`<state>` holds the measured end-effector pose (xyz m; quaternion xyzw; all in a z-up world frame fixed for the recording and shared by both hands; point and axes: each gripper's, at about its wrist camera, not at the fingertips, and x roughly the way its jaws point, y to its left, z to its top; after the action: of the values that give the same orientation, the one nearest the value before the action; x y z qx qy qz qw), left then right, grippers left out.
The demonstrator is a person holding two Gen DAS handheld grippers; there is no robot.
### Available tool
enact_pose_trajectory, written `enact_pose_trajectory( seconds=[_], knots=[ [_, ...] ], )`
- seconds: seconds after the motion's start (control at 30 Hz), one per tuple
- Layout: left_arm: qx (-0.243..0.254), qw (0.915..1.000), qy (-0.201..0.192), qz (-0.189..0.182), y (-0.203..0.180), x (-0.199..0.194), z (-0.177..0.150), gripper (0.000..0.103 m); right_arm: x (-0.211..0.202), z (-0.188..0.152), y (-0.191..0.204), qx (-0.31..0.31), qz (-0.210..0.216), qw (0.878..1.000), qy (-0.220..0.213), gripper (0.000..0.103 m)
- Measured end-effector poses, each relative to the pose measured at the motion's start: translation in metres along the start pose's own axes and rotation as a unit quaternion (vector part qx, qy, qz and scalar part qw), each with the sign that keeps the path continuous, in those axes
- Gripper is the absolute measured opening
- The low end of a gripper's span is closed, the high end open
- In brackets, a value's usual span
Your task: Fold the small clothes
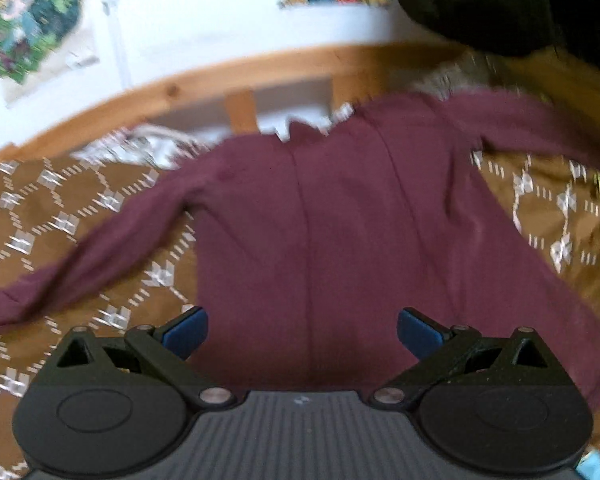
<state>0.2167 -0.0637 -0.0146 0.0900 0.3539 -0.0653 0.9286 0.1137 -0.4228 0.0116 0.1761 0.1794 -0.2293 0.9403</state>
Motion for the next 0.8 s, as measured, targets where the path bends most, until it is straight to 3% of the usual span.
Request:
enact_pose_trajectory(
  seconds=[0.1, 0.23, 0.47, 0.57, 0.63, 0.7, 0.8],
  knots=[
    [0.031, 0.9992, 0.007, -0.023, -0.003, 0.019, -0.013, 0.103, 0.029, 0.002, -0.015, 0.061, -0.047, 0.997, 0.006, 0.102],
    [0.065, 0.9975, -0.003, -0.029, -0.002, 0.029, -0.017, 0.103, 0.063, -0.001, -0.034, 0.15, -0.08, 0.985, 0.024, 0.092],
    [0.076, 0.9967, 0.002, -0.028, 0.007, 0.031, -0.024, 0.103, 0.097, -0.011, -0.066, 0.319, -0.109, 0.941, 0.016, 0.072],
    [0.069, 0.9974, 0.005, -0.023, 0.015, 0.026, -0.026, 0.103, 0.102, -0.013, -0.078, 0.362, -0.123, 0.924, 0.0, 0.057],
    [0.064, 0.9977, 0.002, -0.02, 0.02, 0.02, -0.025, 0.103, 0.107, -0.01, -0.082, 0.368, -0.132, 0.92, -0.001, 0.037],
    [0.061, 0.998, -0.004, -0.02, 0.023, 0.015, -0.023, 0.103, 0.109, -0.006, -0.083, 0.357, -0.148, 0.922, -0.003, 0.025],
    [0.056, 0.9981, -0.014, -0.021, 0.025, 0.008, -0.02, 0.103, 0.095, 0.0, -0.066, 0.302, -0.159, 0.94, -0.029, 0.02]
  ],
)
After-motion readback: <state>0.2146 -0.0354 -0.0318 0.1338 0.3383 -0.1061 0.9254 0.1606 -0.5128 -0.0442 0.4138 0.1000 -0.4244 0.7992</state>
